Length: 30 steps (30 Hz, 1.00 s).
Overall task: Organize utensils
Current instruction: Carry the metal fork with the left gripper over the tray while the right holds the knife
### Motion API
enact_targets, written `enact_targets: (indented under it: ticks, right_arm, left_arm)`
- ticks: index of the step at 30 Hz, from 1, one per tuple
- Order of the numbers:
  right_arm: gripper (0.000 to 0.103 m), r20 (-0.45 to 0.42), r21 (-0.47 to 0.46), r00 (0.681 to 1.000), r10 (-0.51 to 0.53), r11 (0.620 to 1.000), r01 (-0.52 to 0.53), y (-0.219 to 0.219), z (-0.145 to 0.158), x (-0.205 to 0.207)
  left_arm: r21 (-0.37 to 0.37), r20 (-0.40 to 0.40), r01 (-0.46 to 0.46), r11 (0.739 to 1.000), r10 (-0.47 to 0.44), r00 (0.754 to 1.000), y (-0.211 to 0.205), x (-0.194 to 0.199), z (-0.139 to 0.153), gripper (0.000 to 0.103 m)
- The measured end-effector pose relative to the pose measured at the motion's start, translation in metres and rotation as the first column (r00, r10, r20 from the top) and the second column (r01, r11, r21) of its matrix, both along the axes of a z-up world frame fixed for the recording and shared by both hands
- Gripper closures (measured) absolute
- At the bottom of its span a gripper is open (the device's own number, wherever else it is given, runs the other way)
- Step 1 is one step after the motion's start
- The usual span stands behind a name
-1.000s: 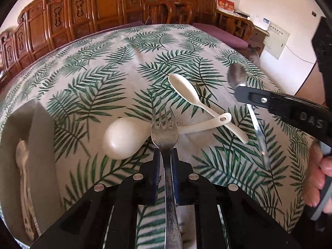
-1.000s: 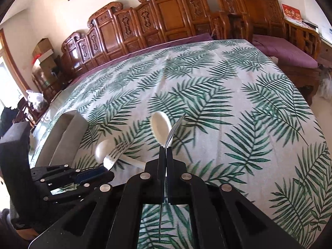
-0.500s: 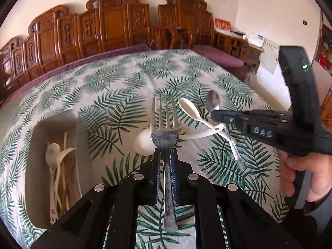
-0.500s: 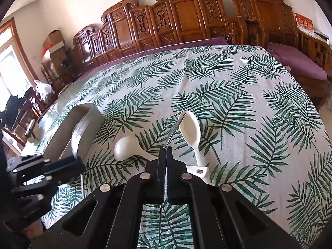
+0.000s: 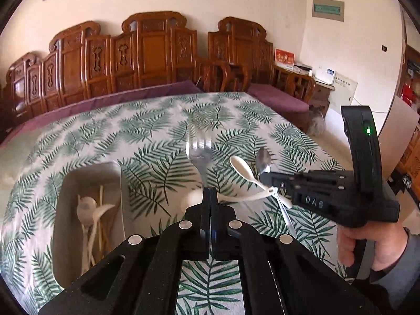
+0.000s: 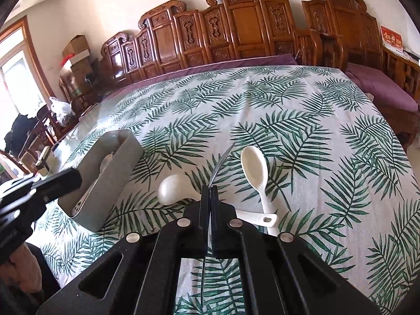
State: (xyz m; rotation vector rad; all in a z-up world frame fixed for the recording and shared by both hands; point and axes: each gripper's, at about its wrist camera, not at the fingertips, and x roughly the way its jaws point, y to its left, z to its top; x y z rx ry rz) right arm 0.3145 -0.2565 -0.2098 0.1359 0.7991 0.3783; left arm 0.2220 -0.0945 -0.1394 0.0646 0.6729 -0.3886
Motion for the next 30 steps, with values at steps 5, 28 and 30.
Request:
enact_targets:
  ticks: [5, 28, 30]
  right_arm:
    - [0.101, 0.004, -0.004, 1.000, -0.002, 1.000, 0.002, -0.001, 0.001, -0.002]
    - [0.101, -0.027, 0.058, 0.999, -0.030, 0.998, 0.032, -0.033, -0.003, 0.013]
    - [0.101, -0.027, 0.059, 0.999, -0.020, 0.998, 0.021, -0.030, -0.002, 0.014]
  left_arm:
    - [0.014, -0.026, -0.007, 1.000, 0.008, 1.000, -0.001, 0.007, -0.005, 0.103]
    - [0.280, -0.329, -0.096, 0.955, 0.190, 0.925, -0.026, 0.161, -0.098, 0.073]
    - [0.273, -0.347, -0.092, 0.958, 0.187, 0.919, -0.028, 0.162, -0.098, 0.084]
